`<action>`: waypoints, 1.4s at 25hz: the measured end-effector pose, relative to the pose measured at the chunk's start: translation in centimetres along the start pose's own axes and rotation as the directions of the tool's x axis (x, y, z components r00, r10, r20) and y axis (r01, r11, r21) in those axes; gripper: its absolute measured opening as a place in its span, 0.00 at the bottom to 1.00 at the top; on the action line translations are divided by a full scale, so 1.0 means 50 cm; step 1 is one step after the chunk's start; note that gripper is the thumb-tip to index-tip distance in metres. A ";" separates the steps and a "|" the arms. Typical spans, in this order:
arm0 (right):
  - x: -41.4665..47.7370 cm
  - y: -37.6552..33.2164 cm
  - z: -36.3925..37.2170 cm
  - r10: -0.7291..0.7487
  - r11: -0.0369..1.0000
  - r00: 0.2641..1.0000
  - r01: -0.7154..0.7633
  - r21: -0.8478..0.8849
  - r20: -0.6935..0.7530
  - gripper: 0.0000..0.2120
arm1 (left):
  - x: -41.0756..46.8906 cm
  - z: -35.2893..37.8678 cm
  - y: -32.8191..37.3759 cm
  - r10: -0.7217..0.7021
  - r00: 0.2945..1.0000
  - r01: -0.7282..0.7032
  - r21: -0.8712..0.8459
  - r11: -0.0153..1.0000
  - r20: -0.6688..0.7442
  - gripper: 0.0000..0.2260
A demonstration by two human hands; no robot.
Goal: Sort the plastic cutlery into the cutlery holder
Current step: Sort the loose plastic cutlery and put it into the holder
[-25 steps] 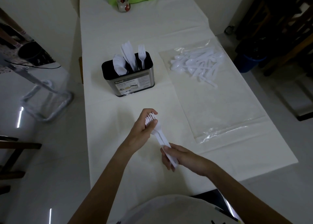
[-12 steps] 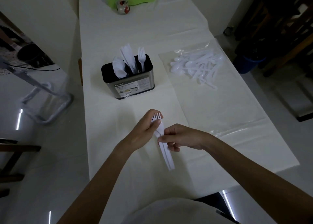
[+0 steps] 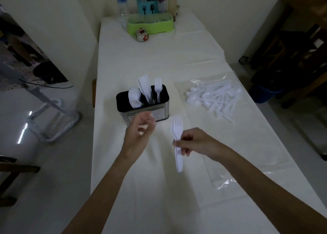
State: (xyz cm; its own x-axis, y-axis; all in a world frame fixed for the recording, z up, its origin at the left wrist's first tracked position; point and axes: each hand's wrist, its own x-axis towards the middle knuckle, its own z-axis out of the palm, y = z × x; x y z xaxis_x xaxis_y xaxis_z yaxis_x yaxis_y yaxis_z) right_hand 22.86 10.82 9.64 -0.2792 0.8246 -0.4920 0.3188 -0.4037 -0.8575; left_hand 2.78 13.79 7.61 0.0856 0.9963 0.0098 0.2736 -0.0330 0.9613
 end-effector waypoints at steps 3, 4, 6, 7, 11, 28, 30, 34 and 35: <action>0.057 -0.090 -0.061 -0.158 0.983 0.954 0.177 0.056 -0.255 0.10 | 0.078 -0.056 0.000 0.041 0.939 -0.062 -0.050 0.997 -0.340 0.11; 0.080 -0.119 -0.078 -0.208 0.968 0.919 0.244 0.067 -0.335 0.12 | 0.102 -0.070 -0.002 0.009 0.921 -0.035 -0.060 0.998 -0.389 0.13; 0.129 -0.165 -0.101 -0.276 0.941 0.850 0.335 0.057 -0.449 0.15 | 0.144 -0.082 -0.016 -0.100 0.898 0.079 -0.067 0.995 -0.428 0.16; 0.156 -0.178 -0.106 -0.291 0.934 0.824 0.355 0.043 -0.485 0.15 | 0.160 -0.082 -0.026 -0.158 0.891 0.133 -0.088 0.987 -0.426 0.17; 0.254 -0.174 -0.096 -0.288 0.950 0.807 0.308 -0.048 -0.515 0.15 | 0.188 -0.059 -0.070 -0.268 0.886 0.224 -0.156 0.962 -0.379 0.18; 0.314 -0.126 -0.071 -0.436 0.759 0.862 0.199 -0.620 -0.258 0.10 | 0.187 -0.057 -0.128 -0.149 0.915 0.115 -0.112 0.987 -0.375 0.19; 0.316 -0.125 -0.070 -0.499 0.724 0.827 0.232 -0.650 -0.260 0.10 | 0.188 -0.057 -0.127 -0.159 0.914 0.135 -0.091 0.987 -0.374 0.19; 0.305 -0.124 -0.071 -0.549 0.701 0.785 0.245 -0.670 -0.287 0.16 | 0.182 -0.071 -0.111 -0.220 0.918 0.189 -0.122 0.974 -0.330 0.20; 0.293 -0.118 -0.072 -0.553 0.706 0.776 0.244 -0.665 -0.303 0.18 | 0.177 -0.073 -0.104 -0.233 0.918 0.200 -0.133 0.971 -0.320 0.20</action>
State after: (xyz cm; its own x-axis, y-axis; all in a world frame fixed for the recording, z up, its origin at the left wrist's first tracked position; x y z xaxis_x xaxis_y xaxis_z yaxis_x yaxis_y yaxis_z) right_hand 20.16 26.74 8.03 -0.1190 0.9833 0.1379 0.7593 0.1796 -0.6255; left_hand -1.39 23.06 3.69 -0.2914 0.9481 -0.1270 0.1554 0.1779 0.9717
